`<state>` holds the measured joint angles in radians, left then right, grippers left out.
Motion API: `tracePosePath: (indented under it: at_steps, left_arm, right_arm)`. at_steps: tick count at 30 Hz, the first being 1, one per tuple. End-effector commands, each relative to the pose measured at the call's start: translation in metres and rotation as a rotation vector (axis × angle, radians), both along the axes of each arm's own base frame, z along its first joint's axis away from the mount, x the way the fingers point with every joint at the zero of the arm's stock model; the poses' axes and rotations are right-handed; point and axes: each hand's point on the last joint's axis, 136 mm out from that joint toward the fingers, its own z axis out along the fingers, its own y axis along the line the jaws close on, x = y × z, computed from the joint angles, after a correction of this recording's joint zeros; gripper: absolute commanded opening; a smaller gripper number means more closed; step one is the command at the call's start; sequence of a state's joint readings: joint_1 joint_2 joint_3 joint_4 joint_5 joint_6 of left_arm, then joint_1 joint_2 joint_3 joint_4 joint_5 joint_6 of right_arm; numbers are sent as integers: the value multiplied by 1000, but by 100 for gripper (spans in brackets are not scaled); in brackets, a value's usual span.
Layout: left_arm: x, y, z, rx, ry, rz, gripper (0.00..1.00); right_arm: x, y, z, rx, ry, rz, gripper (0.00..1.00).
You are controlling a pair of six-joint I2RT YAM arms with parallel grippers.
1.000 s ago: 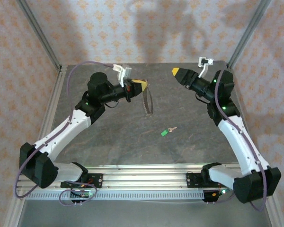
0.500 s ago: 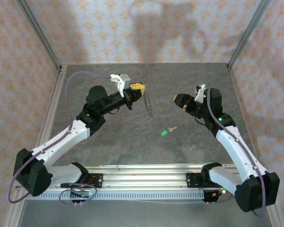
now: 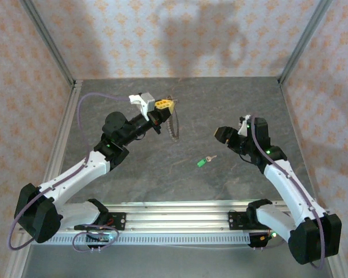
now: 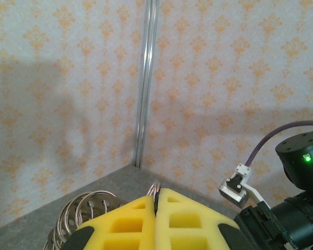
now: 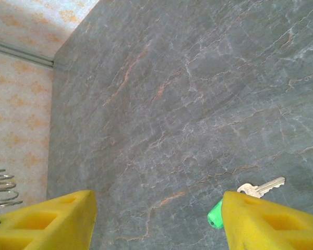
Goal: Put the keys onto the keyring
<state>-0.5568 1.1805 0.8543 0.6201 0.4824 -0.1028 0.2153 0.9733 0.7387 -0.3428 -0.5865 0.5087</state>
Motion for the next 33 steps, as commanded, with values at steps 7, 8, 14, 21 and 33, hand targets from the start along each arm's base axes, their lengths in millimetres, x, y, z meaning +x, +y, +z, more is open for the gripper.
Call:
tracePosePath:
  at_steps: [7,8,14,21,33]
  left_arm:
    - [-10,-13,28,-112,-40,-134,0]
    - [-10,-14,30,-134,-26,-155,0]
    - [-10,-24,43,-196,41,-278,0]
    - [-17,-33,58,-221,48,-378,0]
    - [-17,-38,73,-247,51,-421,0]
  right_arm:
    - [21,34,119,210,-297,136,58]
    - [22,38,136,249,-339,155,56]
    - [19,50,219,435,-547,234,44]
    - [4,59,265,534,-693,339,31]
    - [-32,96,286,527,-783,558,26]
